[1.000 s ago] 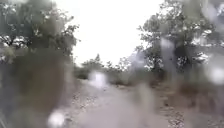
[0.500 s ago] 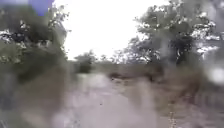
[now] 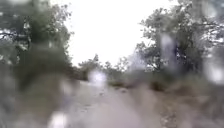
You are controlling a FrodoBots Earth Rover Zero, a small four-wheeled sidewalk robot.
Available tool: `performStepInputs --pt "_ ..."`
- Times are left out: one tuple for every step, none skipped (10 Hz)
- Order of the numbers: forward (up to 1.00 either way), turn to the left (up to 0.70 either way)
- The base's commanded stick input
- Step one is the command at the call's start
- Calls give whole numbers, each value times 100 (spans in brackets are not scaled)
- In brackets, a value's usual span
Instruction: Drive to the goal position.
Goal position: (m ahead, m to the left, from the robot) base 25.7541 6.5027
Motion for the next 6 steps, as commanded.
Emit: performStepInputs --pt "70 0" --pt "70 0" --pt "70 0" --pt "70 0" --pt "70 0" --pt "70 0"
